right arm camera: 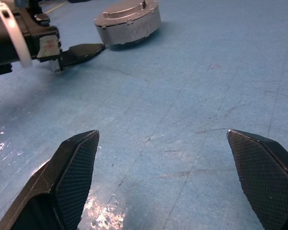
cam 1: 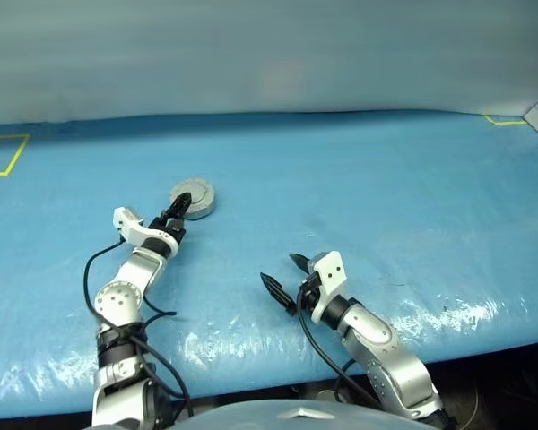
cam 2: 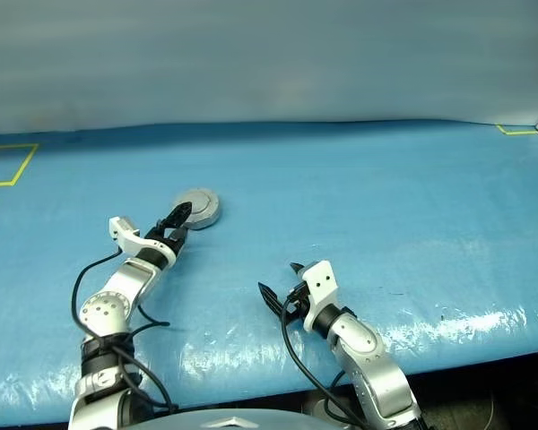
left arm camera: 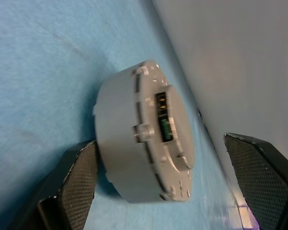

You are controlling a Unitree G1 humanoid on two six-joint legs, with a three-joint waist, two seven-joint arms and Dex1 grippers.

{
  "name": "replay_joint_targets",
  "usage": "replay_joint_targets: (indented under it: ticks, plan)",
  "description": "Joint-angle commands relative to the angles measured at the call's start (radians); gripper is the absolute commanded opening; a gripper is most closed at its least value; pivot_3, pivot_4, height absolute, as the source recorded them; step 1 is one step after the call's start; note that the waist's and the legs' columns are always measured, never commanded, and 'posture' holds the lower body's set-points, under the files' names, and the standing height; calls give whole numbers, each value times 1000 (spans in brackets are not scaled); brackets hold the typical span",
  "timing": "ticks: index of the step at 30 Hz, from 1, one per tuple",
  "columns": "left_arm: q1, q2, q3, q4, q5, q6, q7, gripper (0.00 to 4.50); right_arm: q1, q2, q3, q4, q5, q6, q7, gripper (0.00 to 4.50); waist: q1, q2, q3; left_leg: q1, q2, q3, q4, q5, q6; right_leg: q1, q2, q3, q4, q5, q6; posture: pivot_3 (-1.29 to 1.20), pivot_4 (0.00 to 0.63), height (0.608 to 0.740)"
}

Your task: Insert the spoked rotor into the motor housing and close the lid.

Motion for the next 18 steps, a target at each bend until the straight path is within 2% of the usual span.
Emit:
replay_joint_targets:
  ticks: [1,5,8,12,18]
  plan:
    - [146,50,-47,-103,9,113,13,4465,-3,6,-7,-15,1,0,7,4500,1,2,-2,0,0,0,0,0,0,0,0,0,0,0,0,0,150,740]
    - [310,173,-210,-336,187,35,-159,4465,-7,5,-4,4,-34,-59,14,4500,0,2,-3,0,0,2,0,0,0,0,0,0,0,-2,-2,0,150,740]
    - [399,227,-317,-426,398,-138,-239,4465,-7,12,-18,14,-42,-96,11,4500,4,2,-2,0,0,2,-1,0,0,-1,0,1,0,-2,-2,0,150,740]
    - [474,248,-430,-420,706,-440,-288,4465,-6,25,-37,36,-87,-156,-30,4500,11,1,-2,-2,0,2,-1,0,0,-3,0,1,0,-2,-3,0,150,740]
    - [483,238,-487,-331,1005,-721,-226,4465,11,51,-72,96,-179,-298,-110,4500,21,1,-1,-4,0,2,-2,0,0,-5,0,0,0,-2,-3,0,150,740]
